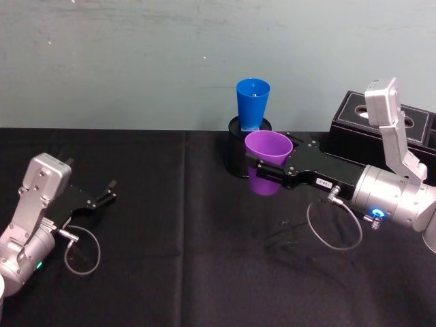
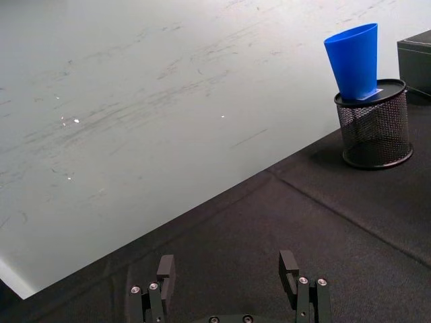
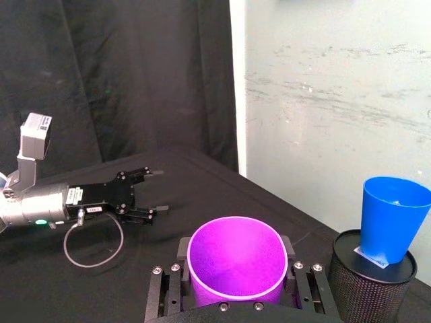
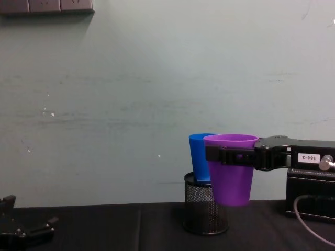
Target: Pick up one cup with a gripper and tap it against the other cup.
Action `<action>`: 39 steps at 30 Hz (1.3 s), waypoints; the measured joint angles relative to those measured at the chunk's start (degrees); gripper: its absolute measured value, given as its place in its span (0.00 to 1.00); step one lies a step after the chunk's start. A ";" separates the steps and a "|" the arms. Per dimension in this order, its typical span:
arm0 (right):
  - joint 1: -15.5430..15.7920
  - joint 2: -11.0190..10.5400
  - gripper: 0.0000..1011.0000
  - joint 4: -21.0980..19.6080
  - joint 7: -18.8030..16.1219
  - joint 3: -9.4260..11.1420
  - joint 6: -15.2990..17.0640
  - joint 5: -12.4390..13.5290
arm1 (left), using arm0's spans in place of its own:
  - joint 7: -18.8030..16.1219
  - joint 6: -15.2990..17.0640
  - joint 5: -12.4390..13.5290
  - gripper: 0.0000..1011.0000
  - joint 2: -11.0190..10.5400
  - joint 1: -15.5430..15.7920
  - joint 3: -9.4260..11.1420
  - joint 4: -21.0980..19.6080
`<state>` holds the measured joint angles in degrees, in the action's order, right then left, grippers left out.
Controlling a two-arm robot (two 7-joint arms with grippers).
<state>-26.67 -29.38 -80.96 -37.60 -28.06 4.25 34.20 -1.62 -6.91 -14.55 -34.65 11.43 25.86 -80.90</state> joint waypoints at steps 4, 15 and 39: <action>0.00 0.00 0.74 0.00 -0.04 0.00 -0.02 -0.02 | 0.00 0.00 0.00 1.00 0.00 0.00 0.00 0.00; 0.01 0.00 0.74 0.00 -0.06 0.00 -0.02 -0.06 | 0.00 0.00 0.00 1.00 0.00 0.00 0.00 0.00; 0.00 0.00 0.74 0.00 -0.05 0.00 -0.02 -0.06 | 0.00 0.00 0.00 1.00 0.00 0.00 0.00 0.00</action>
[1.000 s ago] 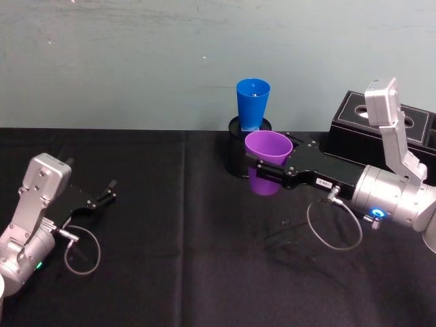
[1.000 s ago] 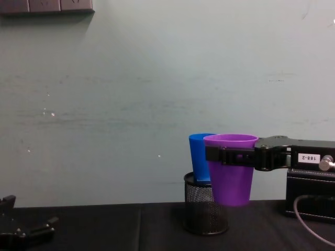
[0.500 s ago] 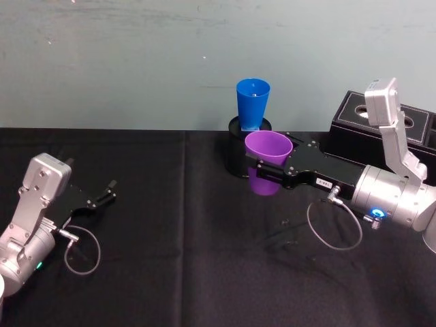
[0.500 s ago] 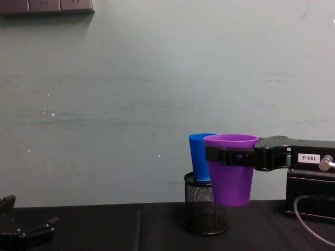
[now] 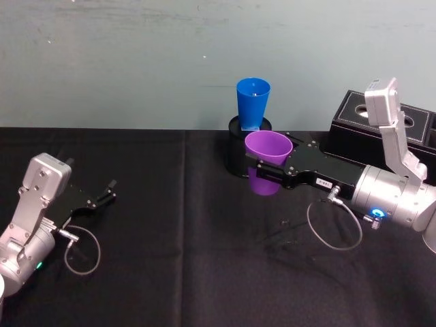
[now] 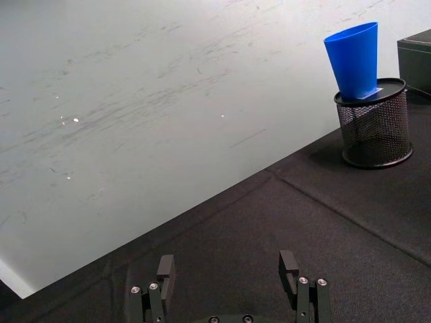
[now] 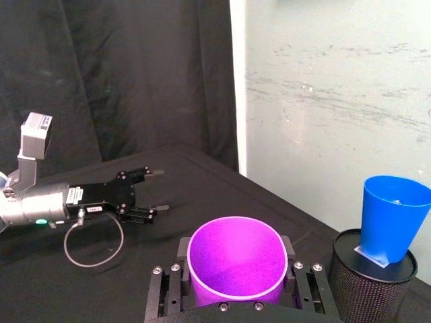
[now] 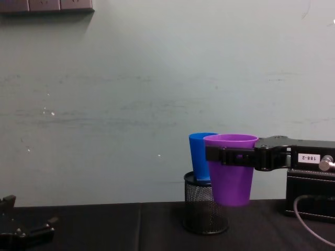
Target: Pick up one cup with a gripper and tap it against the other cup.
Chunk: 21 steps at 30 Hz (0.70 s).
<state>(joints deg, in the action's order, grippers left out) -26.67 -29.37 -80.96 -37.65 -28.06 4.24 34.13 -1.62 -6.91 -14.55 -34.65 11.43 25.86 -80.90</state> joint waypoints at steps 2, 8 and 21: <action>0.00 0.00 0.74 0.00 0.00 0.00 0.00 0.00 | 0.00 0.00 0.00 1.00 0.00 0.00 0.00 0.00; 0.00 0.00 0.74 0.00 0.00 0.00 0.00 0.00 | 0.00 0.00 0.00 1.00 0.00 0.00 0.00 0.00; -2.37 1.13 0.74 3.42 1.50 -0.77 0.30 -0.52 | 0.00 0.00 0.00 1.00 0.00 0.00 0.00 0.00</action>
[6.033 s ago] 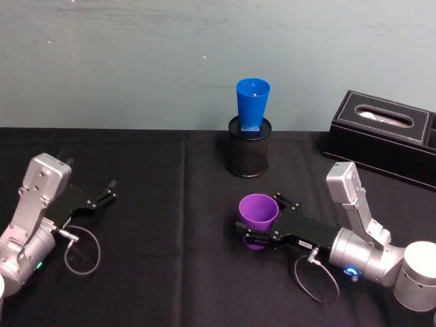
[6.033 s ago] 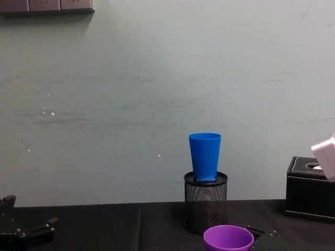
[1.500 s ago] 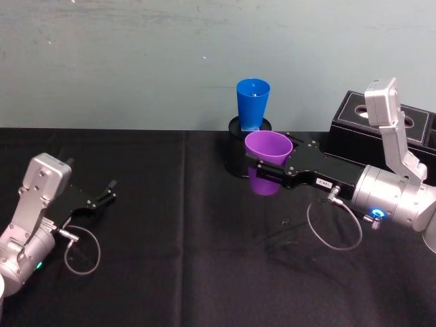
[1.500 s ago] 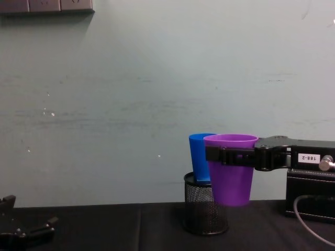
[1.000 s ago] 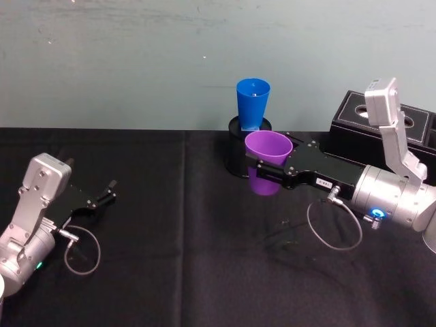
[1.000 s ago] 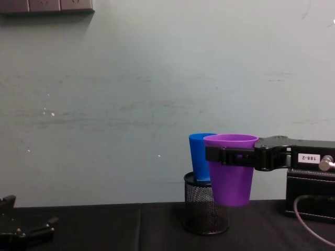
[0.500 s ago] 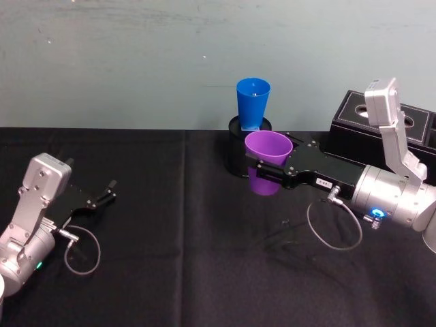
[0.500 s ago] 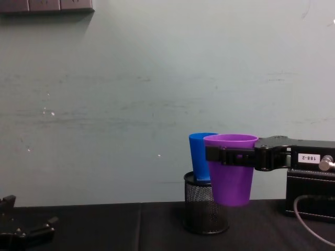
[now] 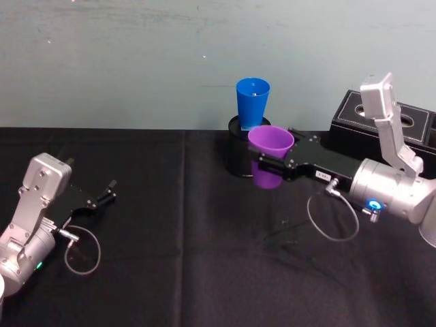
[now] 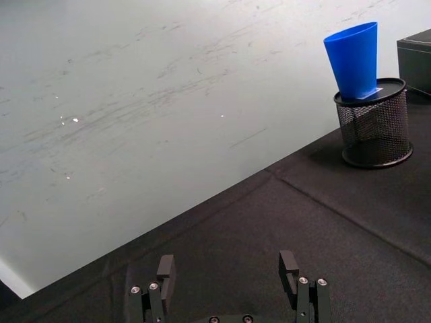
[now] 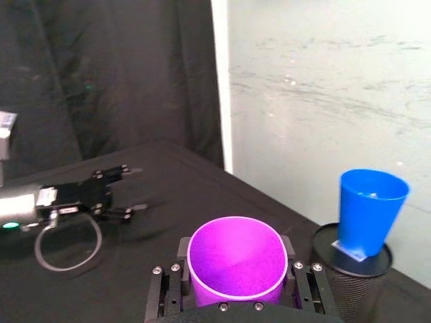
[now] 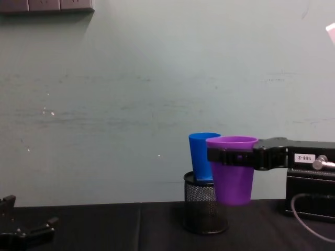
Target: Pick up one cup with a gripper and tap it against the other cup.
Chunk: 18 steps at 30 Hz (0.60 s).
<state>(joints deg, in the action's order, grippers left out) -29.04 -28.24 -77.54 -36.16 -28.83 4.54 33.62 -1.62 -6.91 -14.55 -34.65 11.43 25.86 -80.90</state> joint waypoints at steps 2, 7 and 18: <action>-0.54 0.42 0.74 0.89 0.16 0.00 -0.14 -0.12 | 0.00 0.00 0.00 1.00 0.00 0.00 0.00 0.00; -3.02 2.24 0.74 3.93 0.37 -0.06 -0.78 -0.30 | 0.00 0.00 0.00 1.00 0.00 0.00 0.00 0.00; -7.66 5.67 0.74 9.19 1.39 -0.54 -0.65 -1.75 | 0.00 0.00 0.00 1.00 0.00 0.00 0.00 0.00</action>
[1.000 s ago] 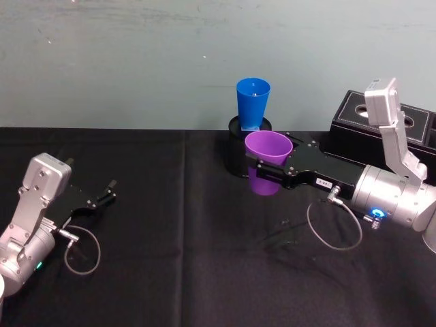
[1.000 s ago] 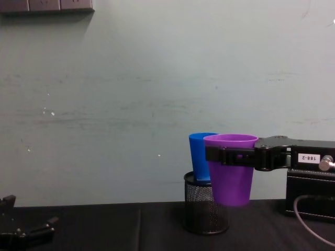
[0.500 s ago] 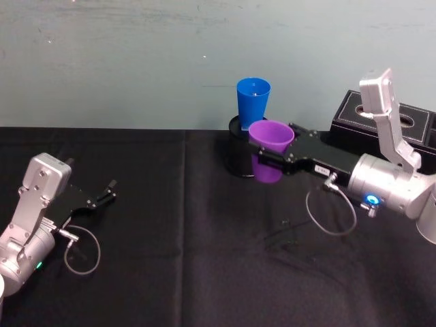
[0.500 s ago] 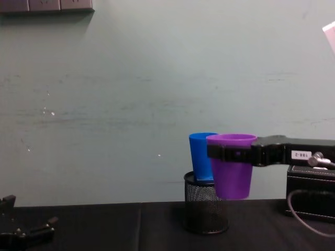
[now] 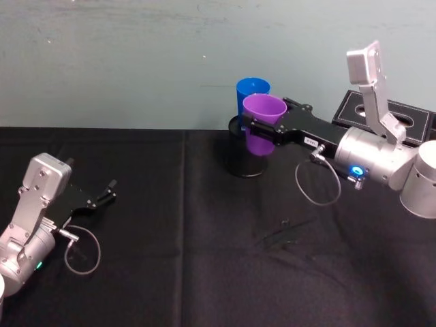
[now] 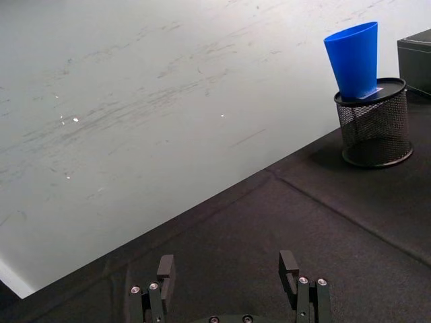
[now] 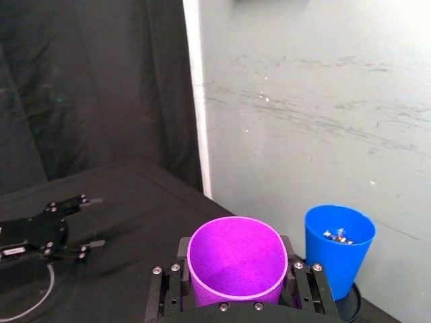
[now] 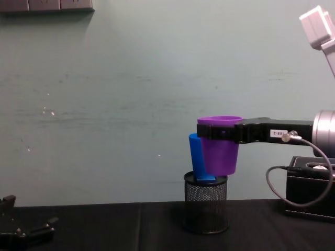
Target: Pick up one cup with a gripper and tap it against the other cup.
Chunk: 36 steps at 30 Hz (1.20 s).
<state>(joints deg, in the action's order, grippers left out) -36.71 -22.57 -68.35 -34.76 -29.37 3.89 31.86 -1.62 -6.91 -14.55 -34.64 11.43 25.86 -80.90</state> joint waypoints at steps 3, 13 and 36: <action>-1.13 0.84 0.74 1.54 0.32 -0.03 0.26 -0.38 | 0.00 0.00 0.00 1.00 0.00 0.00 0.00 0.00; -3.60 2.63 0.74 5.09 0.96 0.57 0.59 -1.13 | 0.00 0.00 0.00 1.00 0.00 0.00 0.00 0.00; -8.53 6.81 0.74 13.43 0.41 0.55 -1.01 -3.84 | 0.00 0.00 0.00 1.00 0.00 0.00 0.00 0.00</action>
<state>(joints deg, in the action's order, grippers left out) -45.23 -15.76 -54.92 -34.35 -28.82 2.89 28.02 -1.62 -6.91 -14.55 -34.64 11.43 25.86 -80.90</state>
